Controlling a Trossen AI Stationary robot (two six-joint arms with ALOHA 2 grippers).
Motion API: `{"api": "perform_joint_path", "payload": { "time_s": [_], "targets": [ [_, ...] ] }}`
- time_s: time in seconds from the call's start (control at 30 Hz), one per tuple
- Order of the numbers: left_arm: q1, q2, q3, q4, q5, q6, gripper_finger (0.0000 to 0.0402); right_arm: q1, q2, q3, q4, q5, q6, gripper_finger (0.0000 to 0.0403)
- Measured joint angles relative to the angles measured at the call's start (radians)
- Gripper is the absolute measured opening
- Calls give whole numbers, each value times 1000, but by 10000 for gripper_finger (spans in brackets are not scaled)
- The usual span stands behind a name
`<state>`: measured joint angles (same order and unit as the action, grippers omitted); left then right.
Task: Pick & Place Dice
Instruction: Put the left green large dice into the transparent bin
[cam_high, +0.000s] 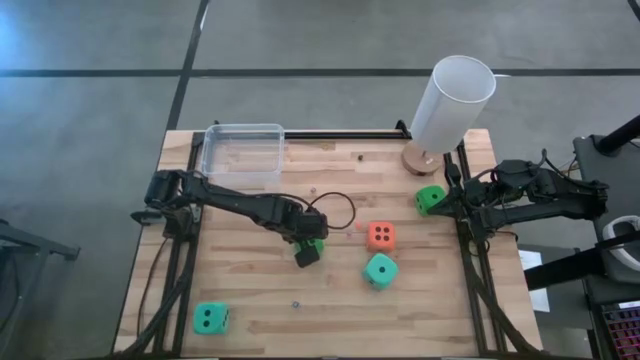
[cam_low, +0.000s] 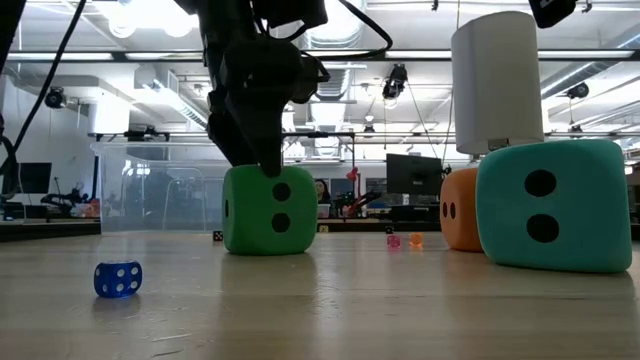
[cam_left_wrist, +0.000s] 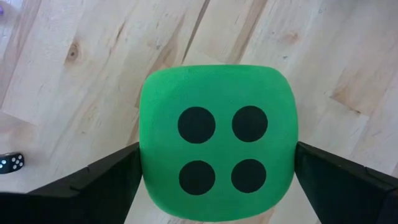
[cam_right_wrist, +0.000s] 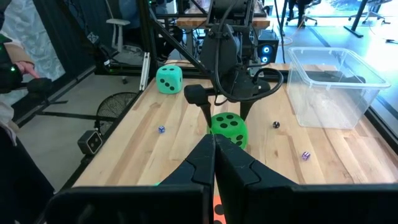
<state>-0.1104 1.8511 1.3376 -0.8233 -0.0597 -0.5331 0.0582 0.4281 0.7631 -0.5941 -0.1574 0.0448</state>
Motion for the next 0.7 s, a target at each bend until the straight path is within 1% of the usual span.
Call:
{"api": "perform_joint_path", "payload": {
  "time_s": [0.27,0.4,0.7],
  "targets": [
    [0,0,-1,5,0,0,373,0,0,0,0,0,0,8],
    [0,0,-1,8,-1,0,368,0,0,0,0,0,0,8],
    [0,2,-2,16,-3,-15,396,0,0,0,0,0,0,8]
  ]
}}
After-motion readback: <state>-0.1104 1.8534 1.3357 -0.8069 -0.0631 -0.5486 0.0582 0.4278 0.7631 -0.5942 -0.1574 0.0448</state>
